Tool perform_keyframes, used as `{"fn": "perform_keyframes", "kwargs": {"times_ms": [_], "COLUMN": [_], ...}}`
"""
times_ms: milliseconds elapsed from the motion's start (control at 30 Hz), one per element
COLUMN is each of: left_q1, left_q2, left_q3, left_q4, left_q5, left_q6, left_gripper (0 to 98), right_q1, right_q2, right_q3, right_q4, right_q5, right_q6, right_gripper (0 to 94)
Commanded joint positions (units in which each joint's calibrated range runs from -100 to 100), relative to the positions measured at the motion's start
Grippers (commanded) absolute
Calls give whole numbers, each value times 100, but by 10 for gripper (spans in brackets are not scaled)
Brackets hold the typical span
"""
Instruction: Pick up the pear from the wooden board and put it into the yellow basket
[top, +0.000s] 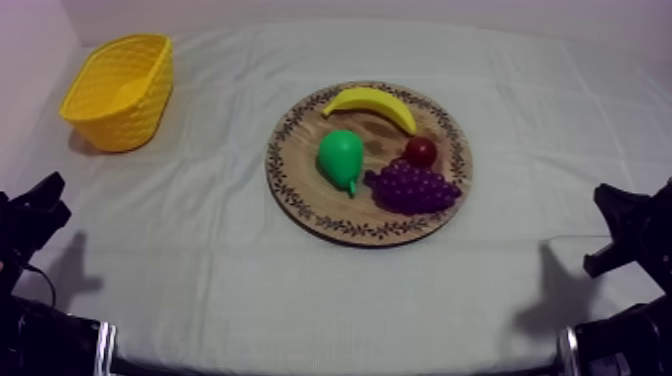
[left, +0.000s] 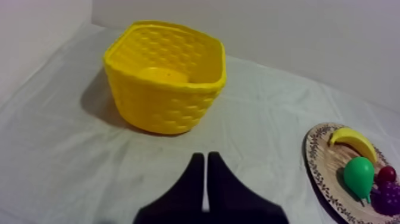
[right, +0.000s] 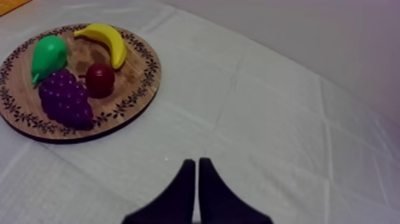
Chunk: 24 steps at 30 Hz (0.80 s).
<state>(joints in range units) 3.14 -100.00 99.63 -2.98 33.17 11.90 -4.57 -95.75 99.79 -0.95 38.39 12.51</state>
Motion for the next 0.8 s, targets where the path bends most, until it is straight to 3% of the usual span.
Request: {"fn": "perform_keyframes", "kwargs": {"times_ms": [0, 767], "left_q1": [-13, 22], "left_q2": [0, 121], "left_q3": [-41, -87], "left_q4": [95, 76], "left_q5": [160, 56], "left_q6": [-836, -731], "left_gripper": [0, 0], "right_q1": [-2, -2], "right_q2": [-1, -1], "right_q3": [-1, -1], "right_q4": [0, 0], "right_q5": [0, 0], "right_q6": [2, 2], "right_gripper": [3, 3]}}
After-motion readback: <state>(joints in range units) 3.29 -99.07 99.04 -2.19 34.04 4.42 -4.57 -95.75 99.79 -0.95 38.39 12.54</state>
